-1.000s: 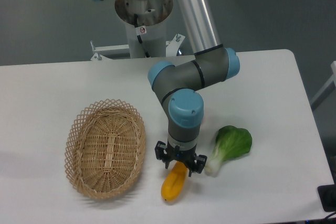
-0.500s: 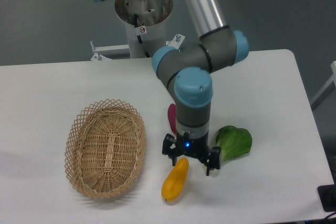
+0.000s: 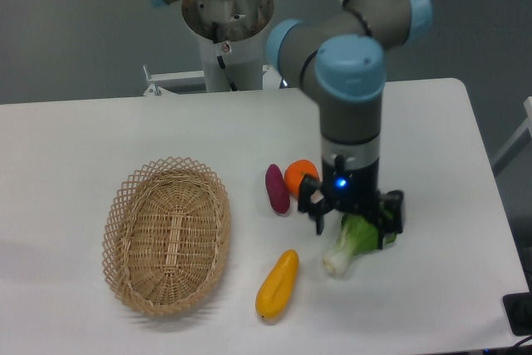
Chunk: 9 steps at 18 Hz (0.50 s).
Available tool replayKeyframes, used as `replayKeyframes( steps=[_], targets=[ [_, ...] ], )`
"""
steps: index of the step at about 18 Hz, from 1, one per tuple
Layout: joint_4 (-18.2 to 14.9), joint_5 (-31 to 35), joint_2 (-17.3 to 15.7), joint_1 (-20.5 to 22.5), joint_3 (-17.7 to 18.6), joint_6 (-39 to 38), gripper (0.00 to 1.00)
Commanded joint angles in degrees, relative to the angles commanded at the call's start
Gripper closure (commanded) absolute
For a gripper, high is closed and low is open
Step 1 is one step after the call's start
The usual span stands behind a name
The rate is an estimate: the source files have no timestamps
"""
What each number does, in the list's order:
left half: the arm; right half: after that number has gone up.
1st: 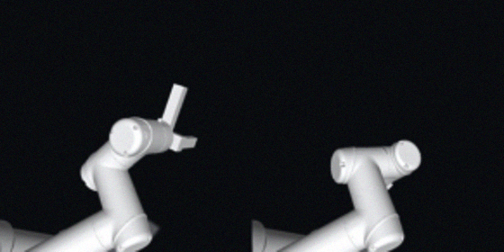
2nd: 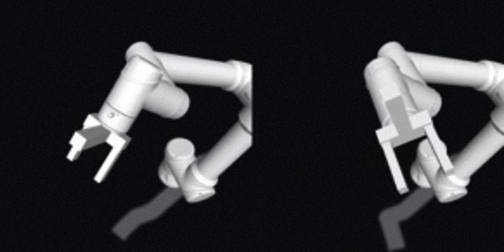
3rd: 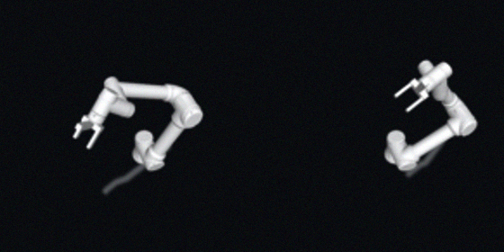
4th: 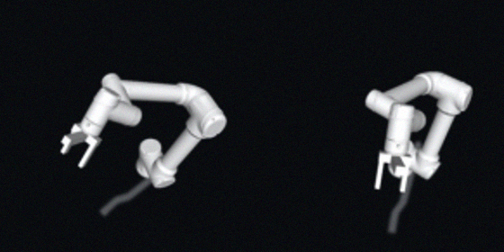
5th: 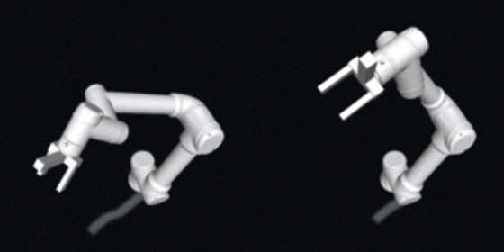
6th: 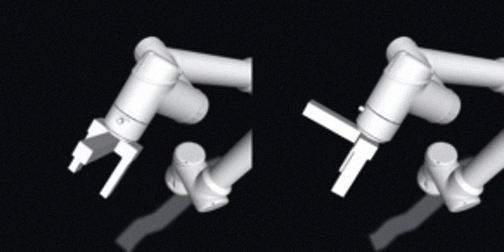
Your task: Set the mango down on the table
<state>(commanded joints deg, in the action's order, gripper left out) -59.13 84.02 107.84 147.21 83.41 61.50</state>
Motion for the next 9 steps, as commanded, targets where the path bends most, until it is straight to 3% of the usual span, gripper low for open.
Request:
replayKeyframes(
  steps=[6, 9],
  targets=[
    [-8.70, 0.18, -1.93, 5.10, -0.09, 12.83, 0.00],
    [-11.00, 0.18, -3.60, 7.21, 0.08, 17.67, 0.00]
  ],
)
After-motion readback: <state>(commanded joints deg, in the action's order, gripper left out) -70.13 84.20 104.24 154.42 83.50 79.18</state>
